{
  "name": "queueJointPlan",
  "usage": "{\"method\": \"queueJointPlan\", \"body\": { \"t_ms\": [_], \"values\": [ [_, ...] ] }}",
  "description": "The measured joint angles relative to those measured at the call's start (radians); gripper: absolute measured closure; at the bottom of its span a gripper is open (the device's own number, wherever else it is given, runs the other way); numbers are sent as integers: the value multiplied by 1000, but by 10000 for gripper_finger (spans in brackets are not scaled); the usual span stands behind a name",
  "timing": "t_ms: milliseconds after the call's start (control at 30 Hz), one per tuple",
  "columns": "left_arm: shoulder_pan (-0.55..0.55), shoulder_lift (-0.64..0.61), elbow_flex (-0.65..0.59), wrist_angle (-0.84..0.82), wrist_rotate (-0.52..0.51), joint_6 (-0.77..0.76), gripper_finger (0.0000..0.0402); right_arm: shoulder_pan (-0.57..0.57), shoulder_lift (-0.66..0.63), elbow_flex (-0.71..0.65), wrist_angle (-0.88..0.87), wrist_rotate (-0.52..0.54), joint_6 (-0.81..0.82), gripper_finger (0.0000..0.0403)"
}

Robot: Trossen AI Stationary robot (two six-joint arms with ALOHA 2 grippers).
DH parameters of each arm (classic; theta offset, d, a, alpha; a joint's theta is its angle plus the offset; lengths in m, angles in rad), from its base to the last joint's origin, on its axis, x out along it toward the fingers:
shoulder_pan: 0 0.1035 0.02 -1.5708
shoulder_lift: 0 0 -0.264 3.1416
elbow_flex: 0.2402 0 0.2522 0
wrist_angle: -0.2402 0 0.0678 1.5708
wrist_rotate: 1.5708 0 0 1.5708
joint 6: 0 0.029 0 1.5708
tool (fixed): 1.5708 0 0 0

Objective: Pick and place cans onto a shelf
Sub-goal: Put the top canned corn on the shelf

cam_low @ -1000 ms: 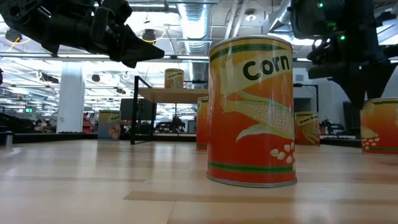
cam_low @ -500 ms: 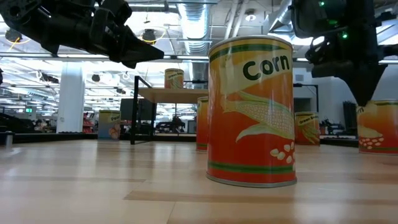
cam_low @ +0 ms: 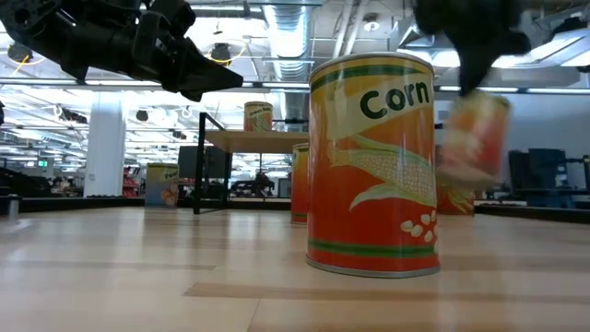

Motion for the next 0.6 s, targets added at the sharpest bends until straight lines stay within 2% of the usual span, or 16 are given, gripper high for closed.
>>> {"method": "queueJointPlan", "body": {
  "t_ms": [133,267,433,533,600],
  "values": [
    [9,0,0,8,1,2,401,-10,0,119,104,88,-196,397],
    [24,0,0,20,10,1,401,-68,0,219,207,147,-430,398],
    [48,0,0,36,105,3,401,-196,78,380,261,145,-760,398],
    [62,0,1,50,113,-2,401,-286,168,506,263,131,-969,398],
    [70,0,1,55,112,-5,401,-341,234,590,249,84,-1115,398]
  ]
}}
